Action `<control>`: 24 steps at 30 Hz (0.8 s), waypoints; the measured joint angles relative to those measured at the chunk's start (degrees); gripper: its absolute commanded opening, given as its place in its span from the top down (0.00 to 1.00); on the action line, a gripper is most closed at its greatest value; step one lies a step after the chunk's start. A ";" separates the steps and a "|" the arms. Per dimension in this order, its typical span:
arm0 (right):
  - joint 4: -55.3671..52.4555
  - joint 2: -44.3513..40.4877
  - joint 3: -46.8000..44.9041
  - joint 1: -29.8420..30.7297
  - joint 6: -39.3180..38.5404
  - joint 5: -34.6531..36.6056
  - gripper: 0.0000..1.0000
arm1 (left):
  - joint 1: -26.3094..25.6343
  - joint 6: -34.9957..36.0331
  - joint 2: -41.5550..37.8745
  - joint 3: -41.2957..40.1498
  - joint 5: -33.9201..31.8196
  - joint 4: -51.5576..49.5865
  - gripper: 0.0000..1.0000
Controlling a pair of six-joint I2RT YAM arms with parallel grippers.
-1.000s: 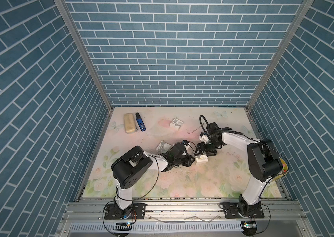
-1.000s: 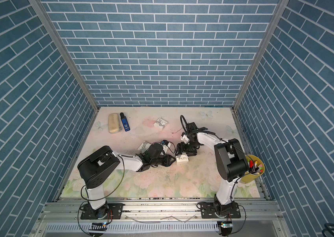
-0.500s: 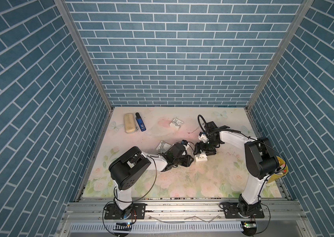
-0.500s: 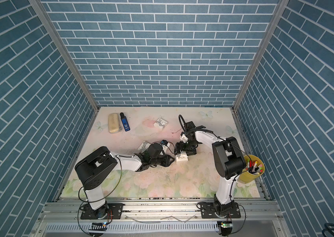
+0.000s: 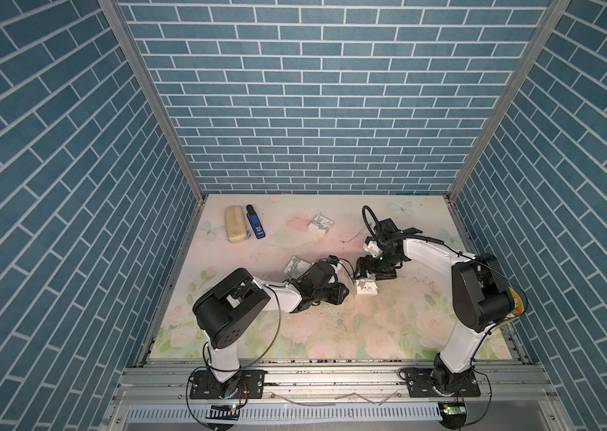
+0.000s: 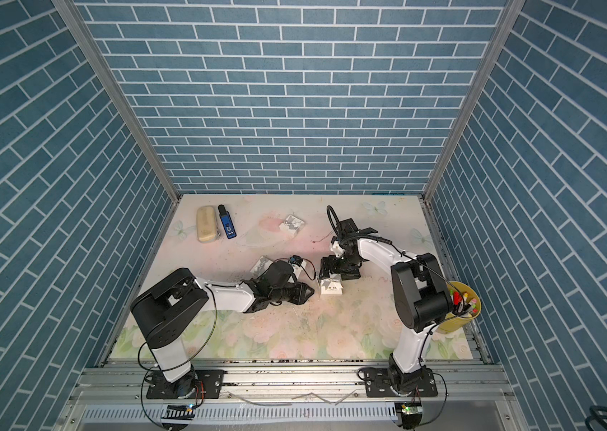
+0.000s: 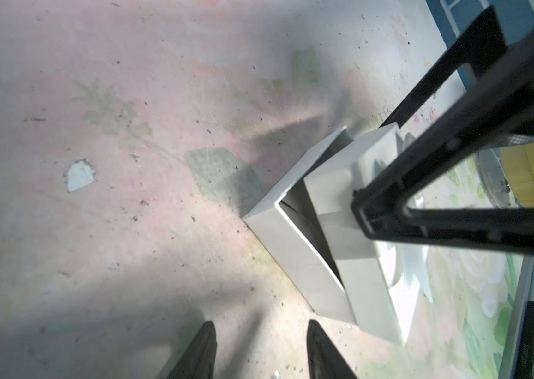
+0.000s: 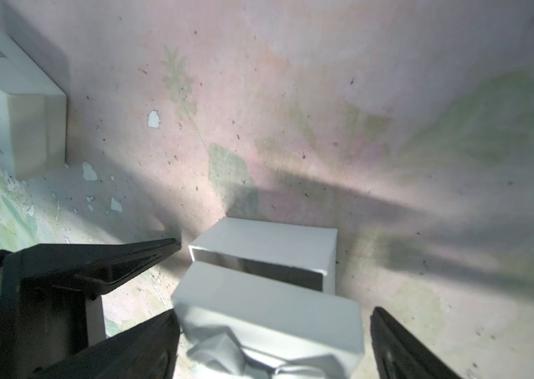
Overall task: Take the necklace out of the lift-off lid jewelry box
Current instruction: Close the lid on the jewelry box.
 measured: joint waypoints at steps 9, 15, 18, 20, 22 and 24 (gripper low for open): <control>5.14 -10.51 -7.15 0.02 3.21 3.13 0.08 | 0.00 0.04 -0.09 -0.02 -0.37 -0.09 0.50; 10.58 -16.74 -15.50 2.34 8.48 7.74 0.08 | 0.00 0.20 -0.22 -0.02 -0.52 -0.07 0.46; 12.98 -18.29 -17.92 4.57 10.45 10.05 0.08 | 0.00 0.31 -0.22 0.02 -0.46 -0.04 0.46; 14.25 -18.56 -18.80 5.64 11.52 11.21 0.08 | 0.00 0.42 -0.22 0.07 -0.37 -0.07 0.46; 15.37 -18.56 -19.17 6.32 12.13 12.13 0.08 | 0.00 0.42 -0.22 0.07 -0.37 -0.07 0.45; 16.35 -18.53 -19.17 6.71 12.70 12.81 0.07 | 0.00 0.44 -0.22 0.07 -0.37 -0.07 0.45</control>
